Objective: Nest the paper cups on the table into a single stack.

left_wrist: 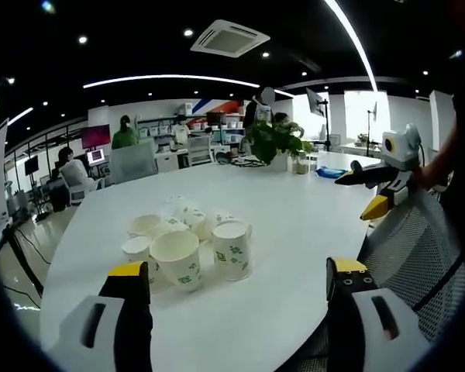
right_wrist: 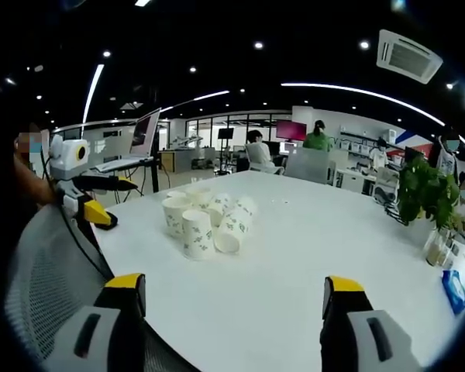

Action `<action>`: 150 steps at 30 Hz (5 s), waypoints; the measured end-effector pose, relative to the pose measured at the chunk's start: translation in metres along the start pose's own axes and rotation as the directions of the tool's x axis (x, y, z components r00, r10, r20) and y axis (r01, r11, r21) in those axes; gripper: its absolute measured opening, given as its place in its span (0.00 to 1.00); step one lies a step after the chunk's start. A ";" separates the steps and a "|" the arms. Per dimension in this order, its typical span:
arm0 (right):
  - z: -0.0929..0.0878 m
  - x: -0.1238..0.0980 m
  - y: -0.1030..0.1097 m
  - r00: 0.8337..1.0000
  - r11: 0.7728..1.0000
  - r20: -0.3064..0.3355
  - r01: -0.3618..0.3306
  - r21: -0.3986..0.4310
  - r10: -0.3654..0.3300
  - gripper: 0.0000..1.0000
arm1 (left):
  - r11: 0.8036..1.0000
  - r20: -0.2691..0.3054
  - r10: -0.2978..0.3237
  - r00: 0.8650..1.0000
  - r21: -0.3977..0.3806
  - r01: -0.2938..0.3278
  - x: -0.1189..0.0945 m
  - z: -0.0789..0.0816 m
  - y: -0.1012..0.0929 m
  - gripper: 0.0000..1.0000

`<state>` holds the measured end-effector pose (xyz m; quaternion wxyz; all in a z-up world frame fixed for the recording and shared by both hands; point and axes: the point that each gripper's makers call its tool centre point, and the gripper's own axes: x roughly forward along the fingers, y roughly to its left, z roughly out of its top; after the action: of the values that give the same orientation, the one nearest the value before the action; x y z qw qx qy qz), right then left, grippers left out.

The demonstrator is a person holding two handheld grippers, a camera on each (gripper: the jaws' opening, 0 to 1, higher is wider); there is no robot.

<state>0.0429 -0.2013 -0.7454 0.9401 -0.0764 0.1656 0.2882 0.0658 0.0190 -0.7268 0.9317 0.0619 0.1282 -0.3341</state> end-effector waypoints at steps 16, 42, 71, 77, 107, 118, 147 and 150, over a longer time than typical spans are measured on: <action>0.000 0.000 0.000 1.000 1.000 0.000 0.001 0.004 -0.001 0.94 | 1.000 0.000 -0.004 1.000 -0.005 0.004 0.001 0.000 -0.001 0.94; 0.000 -0.001 -0.003 1.000 1.000 0.004 0.012 0.010 -0.013 0.94 | 0.999 -0.020 -0.031 0.999 -0.010 0.031 0.002 0.002 -0.005 0.95; -0.002 -0.001 -0.004 1.000 1.000 -0.007 0.014 0.015 -0.014 0.90 | 0.997 -0.005 -0.074 0.997 0.007 0.074 0.022 0.025 -0.009 0.89; -0.002 -0.001 -0.004 1.000 1.000 -0.007 0.014 0.016 -0.014 0.89 | 0.996 -0.007 -0.090 0.996 0.020 0.091 0.032 0.028 -0.011 0.87; -0.004 -0.001 -0.006 1.000 1.000 -0.018 0.022 0.019 -0.022 0.87 | 0.987 -0.044 -0.161 0.986 -0.001 0.161 0.099 0.019 -0.023 0.74; -0.006 -0.001 -0.005 0.999 1.000 -0.030 0.019 0.017 -0.018 0.85 | 0.990 -0.090 -0.138 0.986 0.020 0.140 0.118 0.009 -0.014 0.66; -0.010 -0.001 -0.005 0.998 1.000 -0.054 0.018 0.022 -0.017 0.80 | 0.989 -0.155 -0.131 0.979 0.049 0.140 0.152 -0.017 0.003 0.53; -0.010 -0.001 -0.005 0.998 1.000 -0.056 0.018 0.022 -0.016 0.80 | 0.990 -0.163 -0.122 0.979 0.057 0.132 0.154 -0.017 0.004 0.51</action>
<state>0.0423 -0.2082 -0.7545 0.9383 -0.0753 0.1944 0.2760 0.1793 -0.0683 -0.7863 0.8926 0.1117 0.1946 -0.3910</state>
